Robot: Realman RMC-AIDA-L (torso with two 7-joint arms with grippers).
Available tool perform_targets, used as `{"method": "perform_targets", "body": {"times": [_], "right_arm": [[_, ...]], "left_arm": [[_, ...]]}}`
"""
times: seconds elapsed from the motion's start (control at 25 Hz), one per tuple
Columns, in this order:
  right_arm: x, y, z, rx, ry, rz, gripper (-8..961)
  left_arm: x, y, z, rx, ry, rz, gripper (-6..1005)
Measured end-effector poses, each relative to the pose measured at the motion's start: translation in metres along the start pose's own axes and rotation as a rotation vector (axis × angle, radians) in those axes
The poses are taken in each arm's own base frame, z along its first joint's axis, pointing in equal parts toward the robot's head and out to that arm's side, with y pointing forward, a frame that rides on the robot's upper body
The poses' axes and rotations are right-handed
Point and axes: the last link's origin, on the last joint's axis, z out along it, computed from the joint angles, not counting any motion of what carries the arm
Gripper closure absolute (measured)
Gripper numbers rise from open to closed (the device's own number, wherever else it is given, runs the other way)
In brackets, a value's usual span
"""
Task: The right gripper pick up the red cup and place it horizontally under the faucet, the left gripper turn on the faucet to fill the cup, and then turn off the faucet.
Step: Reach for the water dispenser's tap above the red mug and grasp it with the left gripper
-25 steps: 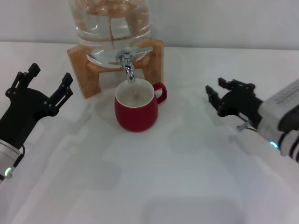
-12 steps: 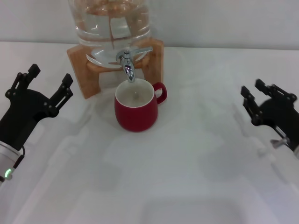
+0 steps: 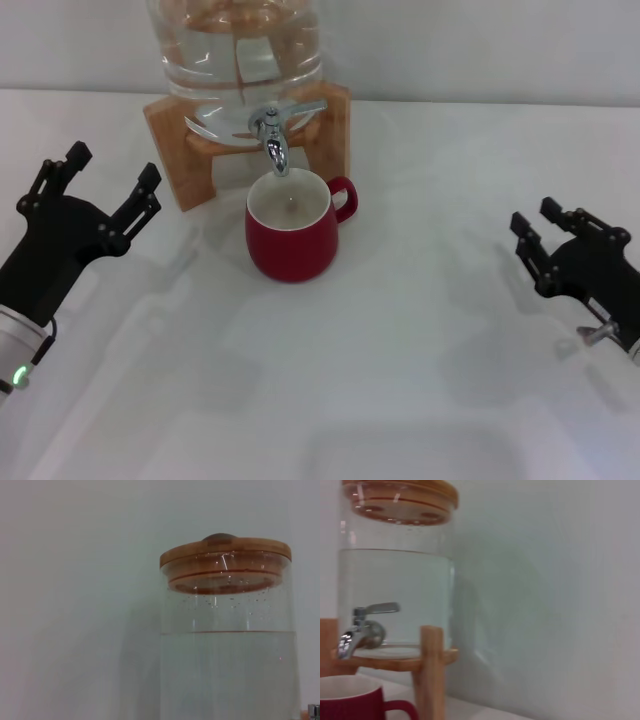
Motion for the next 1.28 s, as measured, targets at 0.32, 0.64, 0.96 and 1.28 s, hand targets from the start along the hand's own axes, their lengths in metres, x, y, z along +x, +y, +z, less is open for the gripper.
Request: {"method": "perform_targets", "body": {"times": [0.32, 0.64, 0.96, 1.28], "right_arm": [[-0.002, 0.005, 0.007, -0.029, 0.000, -0.004, 553], [-0.001, 0.014, 0.012, -0.089, 0.017, -0.026, 450], [-0.001, 0.014, 0.012, -0.083, 0.012, -0.010, 284], [-0.003, 0.018, 0.013, -0.099, 0.004, -0.007, 132]], "left_arm": [[0.001, 0.002, 0.001, -0.011, 0.009, 0.000, 127], [0.002, 0.002, 0.002, -0.013, 0.012, 0.001, 130], [0.002, 0.003, -0.001, -0.016, 0.015, -0.001, 132], [0.003, 0.004, -0.002, -0.019, 0.024, -0.002, 135]]}}
